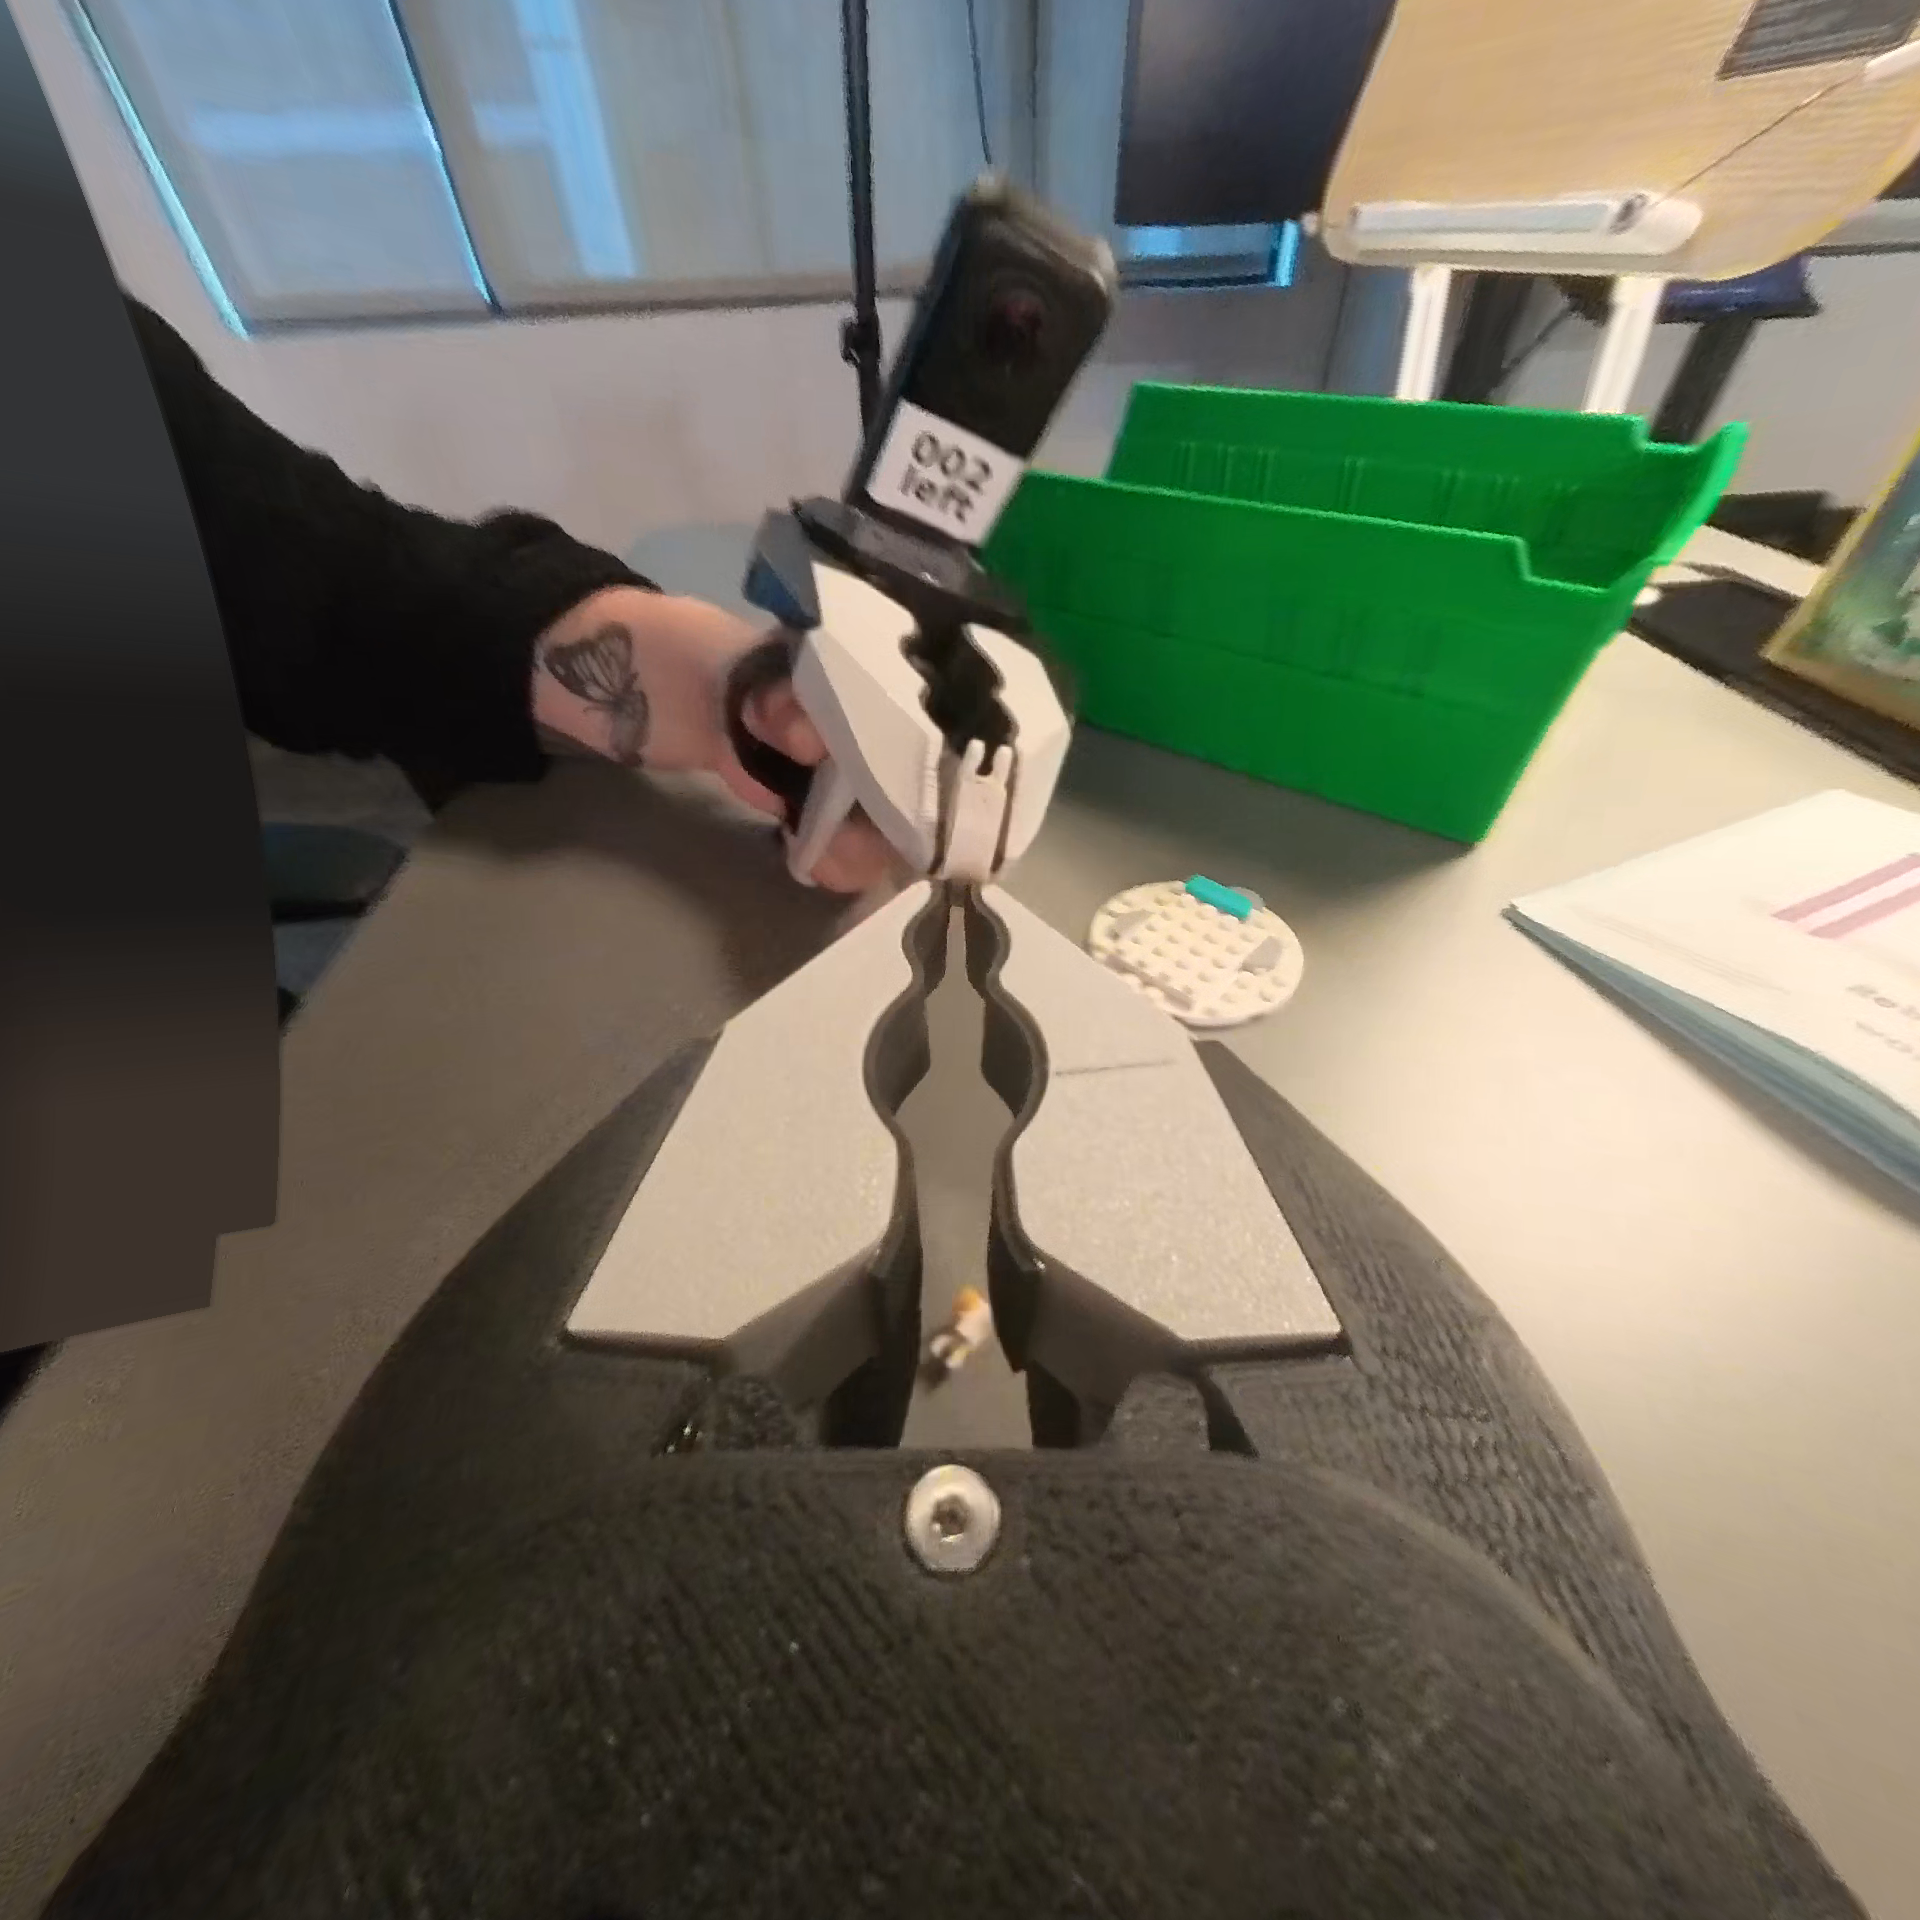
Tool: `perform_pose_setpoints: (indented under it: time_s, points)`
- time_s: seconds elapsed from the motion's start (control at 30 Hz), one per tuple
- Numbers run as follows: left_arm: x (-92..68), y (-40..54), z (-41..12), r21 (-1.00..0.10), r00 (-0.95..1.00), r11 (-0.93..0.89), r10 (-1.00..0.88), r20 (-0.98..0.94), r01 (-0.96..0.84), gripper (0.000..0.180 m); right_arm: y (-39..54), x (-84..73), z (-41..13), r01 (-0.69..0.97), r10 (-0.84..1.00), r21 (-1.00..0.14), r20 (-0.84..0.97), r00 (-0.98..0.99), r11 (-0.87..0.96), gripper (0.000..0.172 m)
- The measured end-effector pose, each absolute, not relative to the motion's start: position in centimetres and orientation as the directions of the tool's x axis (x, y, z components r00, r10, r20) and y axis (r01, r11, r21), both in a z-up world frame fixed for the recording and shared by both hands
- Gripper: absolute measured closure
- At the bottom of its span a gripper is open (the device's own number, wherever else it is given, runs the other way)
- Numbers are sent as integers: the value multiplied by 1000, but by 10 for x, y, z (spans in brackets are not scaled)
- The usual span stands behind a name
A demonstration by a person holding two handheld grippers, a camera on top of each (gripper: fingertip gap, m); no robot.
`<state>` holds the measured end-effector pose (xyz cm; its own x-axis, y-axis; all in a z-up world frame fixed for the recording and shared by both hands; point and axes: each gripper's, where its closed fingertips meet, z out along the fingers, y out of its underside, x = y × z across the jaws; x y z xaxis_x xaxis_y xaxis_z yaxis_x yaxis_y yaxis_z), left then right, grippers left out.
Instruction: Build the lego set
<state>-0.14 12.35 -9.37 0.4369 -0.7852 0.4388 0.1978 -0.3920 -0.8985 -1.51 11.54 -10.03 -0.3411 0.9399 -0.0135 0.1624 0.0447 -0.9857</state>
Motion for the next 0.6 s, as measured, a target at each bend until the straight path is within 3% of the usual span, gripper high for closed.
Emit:
perform_pose_setpoints:
  time_s: [0.1, 0.2, 0.27, 0.37, 0.47, 0.6]
  points:
    - [-10, 136, -106, -941, 602, -330, -736, 308, 77, 175, 133, -19, -112, 216, 947, -936, 230, -223, 278, 172]
    - [-27, 148, -119, -963, 766, -163, -639, -64, -216, 149, 153, -18, -127, 329, 804, -739, 578, -140, 588, 172]
    - [-33, 151, -130, -863, 730, -59, -565, -385, -501, 135, 159, -18, -136, 397, 671, -580, 728, -140, 712, 172]
    - [-27, 150, -140, -607, 520, 65, -450, -726, -792, 142, 162, -19, -144, 464, 513, -391, 842, -168, 795, 171]
    - [-19, 151, -146, -392, 329, 108, -373, -868, -913, 157, 161, -20, -148, 502, 461, -317, 866, -193, 805, 172]
    - [-19, 154, -144, -330, 281, 103, -330, -901, -938, 173, 160, -19, -150, 512, 410, -255, 886, -217, 821, 172]
